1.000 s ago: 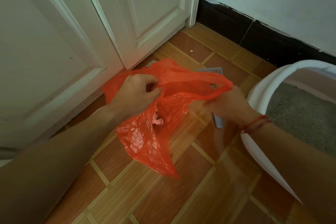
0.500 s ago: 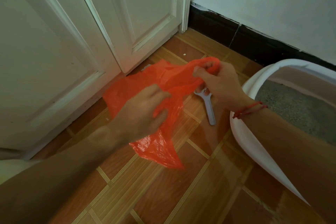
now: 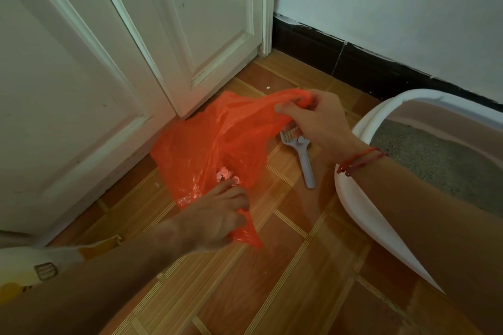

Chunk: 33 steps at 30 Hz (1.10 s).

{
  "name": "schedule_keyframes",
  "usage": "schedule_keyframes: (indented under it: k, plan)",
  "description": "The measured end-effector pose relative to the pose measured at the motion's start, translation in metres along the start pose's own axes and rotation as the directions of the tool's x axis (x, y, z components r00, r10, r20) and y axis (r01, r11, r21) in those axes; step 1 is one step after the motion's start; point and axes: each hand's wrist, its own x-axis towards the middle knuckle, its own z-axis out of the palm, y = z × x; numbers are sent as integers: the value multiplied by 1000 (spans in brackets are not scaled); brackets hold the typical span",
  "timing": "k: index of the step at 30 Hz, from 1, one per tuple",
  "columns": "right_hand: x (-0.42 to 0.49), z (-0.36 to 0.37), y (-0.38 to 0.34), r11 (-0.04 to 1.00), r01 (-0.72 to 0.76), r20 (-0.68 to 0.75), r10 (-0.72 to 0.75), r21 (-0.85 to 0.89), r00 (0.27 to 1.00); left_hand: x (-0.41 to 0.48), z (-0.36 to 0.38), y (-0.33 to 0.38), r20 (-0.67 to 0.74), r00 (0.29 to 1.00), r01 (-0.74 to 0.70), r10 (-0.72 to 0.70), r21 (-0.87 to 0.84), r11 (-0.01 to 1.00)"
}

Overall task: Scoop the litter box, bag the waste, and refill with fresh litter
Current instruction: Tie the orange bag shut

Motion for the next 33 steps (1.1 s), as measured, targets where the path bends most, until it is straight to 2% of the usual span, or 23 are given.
schedule_keyframes:
  k: [4,8,10,11,13,15,17,20,23,25,27,30,33]
  plan:
    - [-1,-3,-9,1000,13,6,-13,0,1000,0,-8,-14,-184,976,92,-119,-151,984]
    - [-3,-6,-19,1000,15,30,-15,7,999,3,-42,-29,-322,886,174,-333,-434,884]
    - [-3,-6,-26,999,34,36,-34,13,999,3,-67,-31,-312,818,209,-484,-622,755]
    - [-3,-6,-30,999,53,38,-54,10,998,3,-82,-32,-289,774,206,-564,-727,655]
    - [-3,-6,-39,995,96,46,-97,2,994,3,-106,-35,-216,694,140,-687,-895,424]
    - [-5,-6,-48,991,136,62,-137,7,989,4,-123,-43,-156,658,25,-736,-973,228]
    - [-8,-5,-58,984,176,77,-178,24,981,6,-138,-52,-140,633,-133,-761,-989,72]
    - [-13,-3,-73,976,210,63,-214,60,975,9,-159,-62,-153,577,-366,-802,-927,-87]
    - [-19,3,-90,972,216,79,-223,89,972,10,-175,-68,-142,607,-449,-782,-873,-190]
    - [-24,9,-100,965,228,142,-245,129,959,9,-181,-71,-129,615,-436,-778,-877,-199]
    - [-28,15,-107,961,225,220,-256,159,941,10,-183,-70,-135,604,-395,-785,-907,-148]
    - [-28,20,-105,963,261,290,-271,71,918,12,-182,-66,-185,607,-261,-773,-965,26]
    - [-25,23,-101,958,287,275,-282,20,919,13,-181,-63,-224,663,-137,-714,-974,178]
